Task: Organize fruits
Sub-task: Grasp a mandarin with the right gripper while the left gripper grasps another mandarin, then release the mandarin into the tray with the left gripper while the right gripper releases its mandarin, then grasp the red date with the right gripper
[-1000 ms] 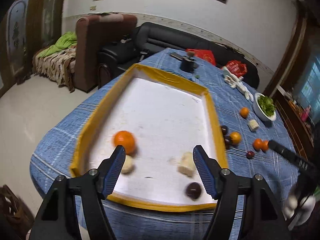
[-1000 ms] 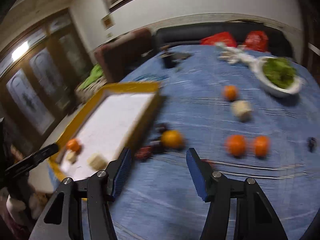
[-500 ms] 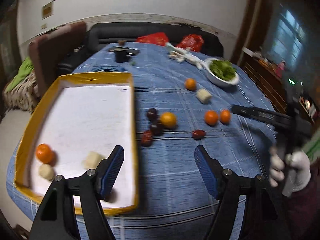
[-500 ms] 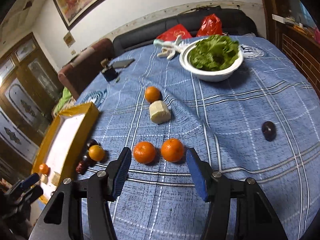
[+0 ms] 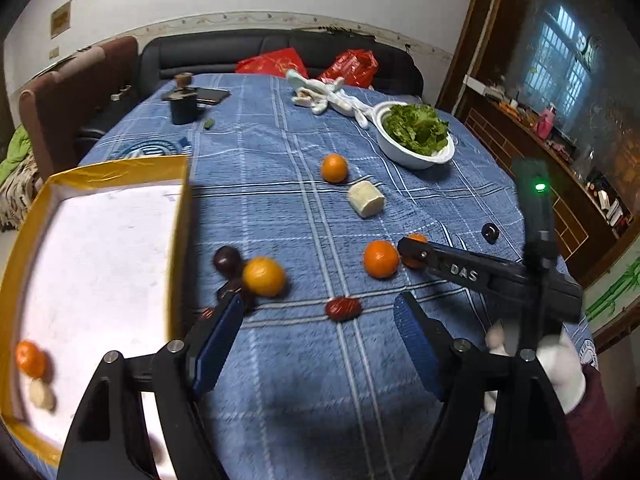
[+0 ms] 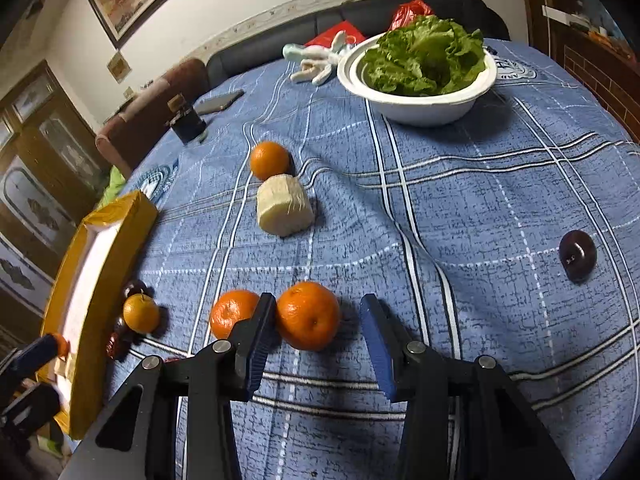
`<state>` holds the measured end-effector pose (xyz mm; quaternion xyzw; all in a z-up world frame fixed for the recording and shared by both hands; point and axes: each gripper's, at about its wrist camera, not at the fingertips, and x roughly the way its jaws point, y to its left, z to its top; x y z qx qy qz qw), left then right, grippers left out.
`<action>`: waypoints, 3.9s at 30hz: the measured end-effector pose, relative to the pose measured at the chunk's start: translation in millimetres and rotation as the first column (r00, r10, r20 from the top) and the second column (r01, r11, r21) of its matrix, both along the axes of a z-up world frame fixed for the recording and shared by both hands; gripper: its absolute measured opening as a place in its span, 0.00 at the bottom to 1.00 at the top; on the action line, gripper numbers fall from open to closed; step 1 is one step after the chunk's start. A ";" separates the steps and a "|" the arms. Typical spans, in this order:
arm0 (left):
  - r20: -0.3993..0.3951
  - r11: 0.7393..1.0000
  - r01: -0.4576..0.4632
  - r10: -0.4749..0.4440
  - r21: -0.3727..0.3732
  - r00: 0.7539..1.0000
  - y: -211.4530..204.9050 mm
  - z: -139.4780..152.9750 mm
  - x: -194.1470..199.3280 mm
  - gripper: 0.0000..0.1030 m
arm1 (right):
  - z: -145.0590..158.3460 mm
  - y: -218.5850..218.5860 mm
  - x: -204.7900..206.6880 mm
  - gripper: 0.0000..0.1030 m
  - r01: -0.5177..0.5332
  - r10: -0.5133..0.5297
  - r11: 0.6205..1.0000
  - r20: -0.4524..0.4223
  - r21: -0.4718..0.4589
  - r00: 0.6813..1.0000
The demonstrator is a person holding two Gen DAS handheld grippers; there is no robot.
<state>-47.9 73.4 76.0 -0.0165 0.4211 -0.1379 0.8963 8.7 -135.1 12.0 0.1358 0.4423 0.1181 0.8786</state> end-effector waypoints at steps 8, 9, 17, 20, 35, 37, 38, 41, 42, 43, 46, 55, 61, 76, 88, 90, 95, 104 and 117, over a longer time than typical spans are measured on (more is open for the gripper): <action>-0.044 0.995 0.094 -0.093 0.041 0.995 -48.8 -21.0 33.7 0.75 | 15.0 -27.1 -14.3 0.34 0.086 -0.089 0.993 0.040 0.078 0.995; -0.047 0.993 0.105 -0.102 0.047 0.994 -53.9 -24.0 37.7 0.75 | 17.2 -29.9 -15.7 0.34 0.096 -0.100 0.993 0.048 0.075 0.994; -0.069 0.980 0.160 -0.152 0.121 0.986 -83.1 -56.1 71.8 0.74 | 14.8 -33.2 -14.5 0.34 0.098 -0.102 0.990 0.026 0.104 0.994; -0.070 0.978 0.165 -0.157 0.128 0.985 -86.9 -61.4 75.2 0.31 | 14.2 -31.8 -12.5 0.34 0.095 -0.098 0.990 0.023 0.108 0.995; 0.015 0.988 -0.080 0.083 -0.129 0.996 26.5 -2.9 16.8 0.32 | 6.0 -26.0 -9.1 0.34 0.092 -0.093 0.992 0.009 0.092 0.996; 0.022 0.978 -0.145 0.150 -0.153 0.988 54.2 -0.2 5.8 0.32 | 5.2 -25.2 -9.8 0.34 0.093 -0.094 0.992 0.007 0.084 0.996; 0.024 0.970 -0.183 0.189 -0.162 0.982 69.3 0.3 -0.1 0.32 | 4.4 -24.4 -10.2 0.34 0.093 -0.094 0.993 0.007 0.079 0.996; 0.020 0.946 -0.269 0.277 -0.182 0.961 107.6 -0.8 -14.9 0.32 | 1.5 -22.1 -11.4 0.34 0.095 -0.096 0.994 0.004 0.061 0.995; 0.018 0.936 -0.293 0.302 -0.195 0.953 120.8 -1.0 -20.5 0.32 | 1.6 -20.9 -12.3 0.34 0.098 -0.098 0.994 0.011 0.054 0.995; 0.019 0.927 -0.312 0.323 -0.207 0.946 132.2 -0.5 -24.5 0.32 | 2.0 -18.8 -13.0 0.34 0.099 -0.100 0.994 0.018 0.042 0.995; 0.029 0.906 -0.353 0.369 -0.234 0.929 161.0 2.0 -38.0 0.32 | 3.8 -10.9 -17.6 0.34 0.107 -0.106 0.994 0.046 -0.015 0.993; 0.062 0.866 -0.453 0.474 -0.210 0.878 231.2 22.5 -41.1 0.32 | 56.8 43.1 -40.6 0.34 -0.002 0.007 0.999 0.129 -0.036 0.992; 0.085 0.877 -0.468 0.477 -0.105 0.875 248.7 24.8 -14.1 0.32 | 100.7 148.3 -40.8 0.35 -0.258 0.259 0.966 0.161 -0.027 0.952; -0.055 0.873 -0.461 0.459 -0.156 0.887 275.5 -20.6 9.1 0.50 | 25.7 294.9 -14.7 0.36 -0.479 0.477 0.876 -0.051 -0.057 0.878; -0.001 0.852 -0.455 0.471 -0.258 0.882 261.9 8.9 -30.2 0.74 | 45.2 275.8 -29.1 0.50 -0.451 0.452 0.892 0.026 -0.033 0.892; 0.001 0.855 -0.440 0.457 -0.275 0.889 252.6 12.1 -38.0 0.75 | 49.9 264.5 -32.0 0.50 -0.437 0.437 0.899 0.040 -0.024 0.898; -0.015 0.850 -0.418 0.437 -0.319 0.899 231.6 12.1 -52.6 0.77 | 66.2 216.1 -39.5 0.54 -0.366 0.366 0.930 0.094 -0.024 0.926; -0.051 0.881 -0.370 0.372 -0.296 0.927 183.8 -1.5 -54.2 0.77 | 48.4 120.8 -40.4 0.60 -0.190 0.191 0.981 0.058 -0.028 0.980; -0.006 0.938 -0.293 0.297 -0.187 0.955 132.7 3.9 -52.7 0.77 | 4.5 107.4 -33.4 0.60 -0.221 0.221 0.972 -0.007 -0.083 0.975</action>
